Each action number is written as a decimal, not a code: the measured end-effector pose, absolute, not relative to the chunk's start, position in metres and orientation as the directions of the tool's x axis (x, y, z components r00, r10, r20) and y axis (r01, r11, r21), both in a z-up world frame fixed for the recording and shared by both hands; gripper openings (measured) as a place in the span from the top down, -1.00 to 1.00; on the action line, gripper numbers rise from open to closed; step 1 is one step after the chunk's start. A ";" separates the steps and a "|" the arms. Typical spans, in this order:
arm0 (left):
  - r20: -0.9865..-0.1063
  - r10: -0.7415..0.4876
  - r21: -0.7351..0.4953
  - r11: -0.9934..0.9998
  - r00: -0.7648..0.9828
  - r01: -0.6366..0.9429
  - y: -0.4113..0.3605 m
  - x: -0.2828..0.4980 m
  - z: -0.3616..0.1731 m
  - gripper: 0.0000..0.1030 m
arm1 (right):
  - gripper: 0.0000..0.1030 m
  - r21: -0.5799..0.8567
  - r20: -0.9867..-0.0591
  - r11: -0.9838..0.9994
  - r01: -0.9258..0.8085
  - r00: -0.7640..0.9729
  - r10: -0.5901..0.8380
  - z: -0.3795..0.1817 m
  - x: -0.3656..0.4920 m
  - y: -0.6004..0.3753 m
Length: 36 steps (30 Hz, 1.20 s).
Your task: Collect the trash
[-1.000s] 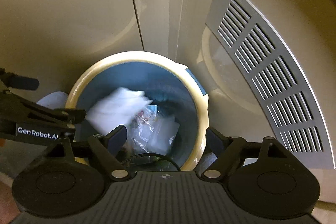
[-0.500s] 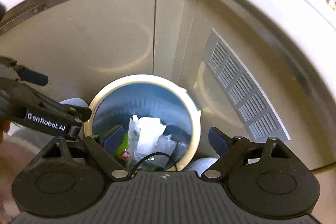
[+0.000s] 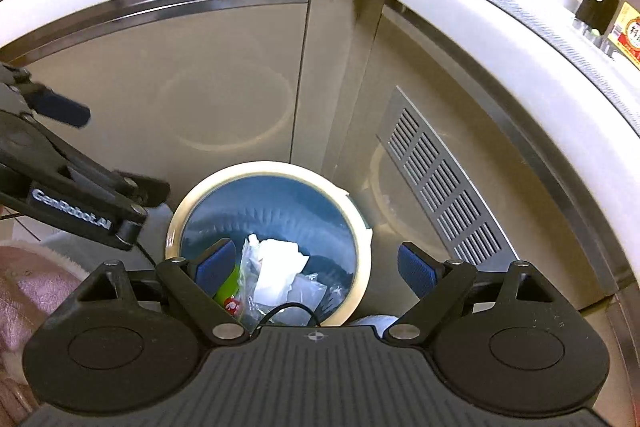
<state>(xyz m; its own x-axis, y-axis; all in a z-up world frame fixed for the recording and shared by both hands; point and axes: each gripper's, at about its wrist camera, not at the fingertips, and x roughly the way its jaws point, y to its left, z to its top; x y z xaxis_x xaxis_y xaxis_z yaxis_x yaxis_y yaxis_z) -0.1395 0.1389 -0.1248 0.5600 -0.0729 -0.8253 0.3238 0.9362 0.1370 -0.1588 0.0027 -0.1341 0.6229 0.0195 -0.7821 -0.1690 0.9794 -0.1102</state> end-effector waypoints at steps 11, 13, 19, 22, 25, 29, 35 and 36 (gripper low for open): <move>-0.755 -0.055 0.211 0.923 0.654 0.321 0.135 -0.152 -0.094 -0.99 | -0.74 -0.113 -0.758 0.984 -0.135 0.652 0.002 -0.126 -0.172 -0.004; -0.750 -0.059 0.212 0.922 0.659 0.324 0.133 -0.152 -0.094 -0.99 | -0.74 -0.109 -0.756 0.986 -0.129 0.655 0.002 -0.125 -0.173 -0.006; -0.720 -0.066 0.238 0.911 0.691 0.336 0.131 -0.159 -0.083 -0.99 | -0.74 -0.100 -0.749 0.988 -0.120 0.663 0.005 -0.122 -0.176 -0.009; -0.710 -0.069 0.248 0.907 0.701 0.341 0.129 -0.160 -0.079 -0.99 | -0.74 -0.101 -0.746 0.988 -0.120 0.666 0.005 -0.121 -0.176 -0.010; -0.706 -0.072 0.252 0.904 0.705 0.345 0.127 -0.160 -0.076 -0.99 | -0.74 -0.101 -0.741 0.988 -0.117 0.672 0.004 -0.120 -0.177 -0.010; -0.704 -0.082 0.245 0.904 0.706 0.350 0.126 -0.159 -0.072 -0.99 | -0.74 -0.101 -0.727 0.989 -0.108 0.686 0.001 -0.115 -0.180 -0.013; -0.704 -0.100 0.222 0.909 0.703 0.353 0.125 -0.156 -0.064 -0.99 | -0.75 -0.070 -0.701 0.995 -0.075 0.713 0.004 -0.100 -0.183 -0.027; -0.703 -0.102 0.221 0.909 0.703 0.354 0.125 -0.155 -0.063 -0.99 | -0.75 -0.062 -0.696 0.996 -0.068 0.718 0.006 -0.097 -0.183 -0.029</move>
